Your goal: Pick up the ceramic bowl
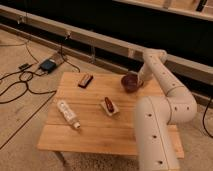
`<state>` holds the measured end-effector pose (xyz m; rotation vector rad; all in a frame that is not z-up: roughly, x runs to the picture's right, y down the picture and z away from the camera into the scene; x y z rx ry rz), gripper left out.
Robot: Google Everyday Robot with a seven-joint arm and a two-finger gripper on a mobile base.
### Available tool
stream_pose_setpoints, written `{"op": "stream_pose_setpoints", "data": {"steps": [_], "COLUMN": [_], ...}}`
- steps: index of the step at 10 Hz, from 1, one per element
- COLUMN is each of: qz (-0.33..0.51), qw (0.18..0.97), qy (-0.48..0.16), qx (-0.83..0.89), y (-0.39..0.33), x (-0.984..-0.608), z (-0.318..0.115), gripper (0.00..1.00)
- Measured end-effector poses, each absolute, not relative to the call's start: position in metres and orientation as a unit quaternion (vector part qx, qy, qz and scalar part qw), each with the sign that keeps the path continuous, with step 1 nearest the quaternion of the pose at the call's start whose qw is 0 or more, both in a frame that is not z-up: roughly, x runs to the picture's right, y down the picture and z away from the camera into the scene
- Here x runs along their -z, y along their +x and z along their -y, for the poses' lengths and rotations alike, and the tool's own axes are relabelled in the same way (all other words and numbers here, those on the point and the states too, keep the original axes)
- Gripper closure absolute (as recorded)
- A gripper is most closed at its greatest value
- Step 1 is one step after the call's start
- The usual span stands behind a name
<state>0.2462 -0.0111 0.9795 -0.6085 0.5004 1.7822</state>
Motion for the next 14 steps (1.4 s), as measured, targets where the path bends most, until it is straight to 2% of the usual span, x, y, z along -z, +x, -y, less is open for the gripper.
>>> {"op": "stream_pose_setpoints", "data": {"steps": [1,6,9,11,14], "qz": [-0.203,-0.187,-0.178,-0.153,-0.142], "qw": [0.556,0.516,0.518,0.541,0.563], "qy": [-0.277,-0.325,-0.332,-0.336,-0.343], "qx": [-0.757,-0.77,-0.768,-0.756,-0.738], "y": [0.237,0.221,0.212,0.189,0.163], "x": [-0.974,-0.946,-0.931,-0.905,-0.877], "z": [0.011,0.011,0.02,0.039,0.036], "gripper": [1.0,1.0,1.0,1.0,1.0]}}
